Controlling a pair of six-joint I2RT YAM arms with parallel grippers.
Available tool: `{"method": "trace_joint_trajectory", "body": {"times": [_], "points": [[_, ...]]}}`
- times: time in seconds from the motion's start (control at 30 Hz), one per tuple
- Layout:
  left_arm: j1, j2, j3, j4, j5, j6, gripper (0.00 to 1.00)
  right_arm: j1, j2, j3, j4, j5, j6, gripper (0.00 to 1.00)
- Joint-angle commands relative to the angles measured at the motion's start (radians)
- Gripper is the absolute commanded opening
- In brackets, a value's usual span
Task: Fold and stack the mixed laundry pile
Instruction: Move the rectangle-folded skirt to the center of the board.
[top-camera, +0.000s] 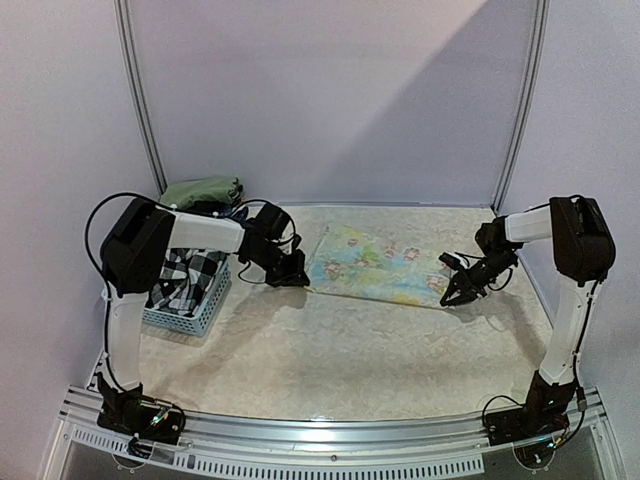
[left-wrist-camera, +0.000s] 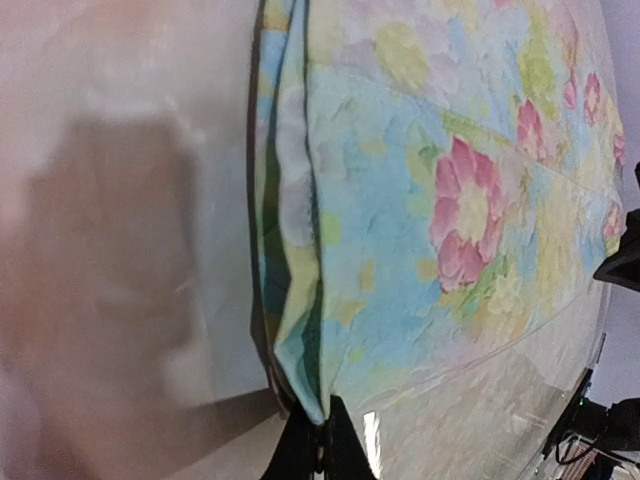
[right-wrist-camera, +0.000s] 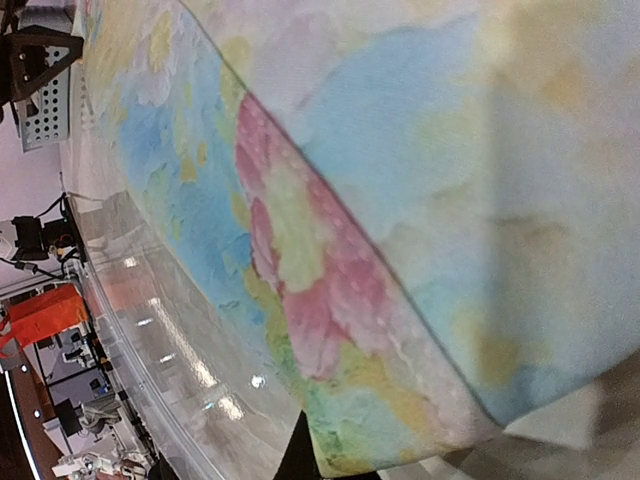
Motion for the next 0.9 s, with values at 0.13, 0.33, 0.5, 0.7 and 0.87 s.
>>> {"method": "trace_joint_trajectory", "body": {"times": [0.13, 0.33, 0.5, 0.7, 0.87], "points": [[-0.005, -0.234, -0.247, -0.025, 0.025, -0.012, 0.0, 0.0, -0.015, -0.032, -0.156, 0.068, -0.078, 0.0], [-0.081, -0.342, -0.396, -0.009, -0.028, -0.057, 0.0, 0.0, -0.013, -0.037, -0.273, 0.121, -0.127, 0.0], [-0.125, -0.375, -0.443, -0.037, -0.05, -0.077, 0.05, 0.0, -0.039, -0.054, -0.334, 0.149, -0.162, 0.15], [-0.125, -0.432, -0.267, -0.317, -0.213, 0.037, 0.45, -0.002, -0.147, 0.004, -0.365, 0.189, -0.145, 0.44], [-0.13, -0.412, -0.092, -0.402, -0.249, 0.121, 0.5, -0.003, -0.199, 0.001, -0.275, 0.174, -0.075, 0.54]]}}
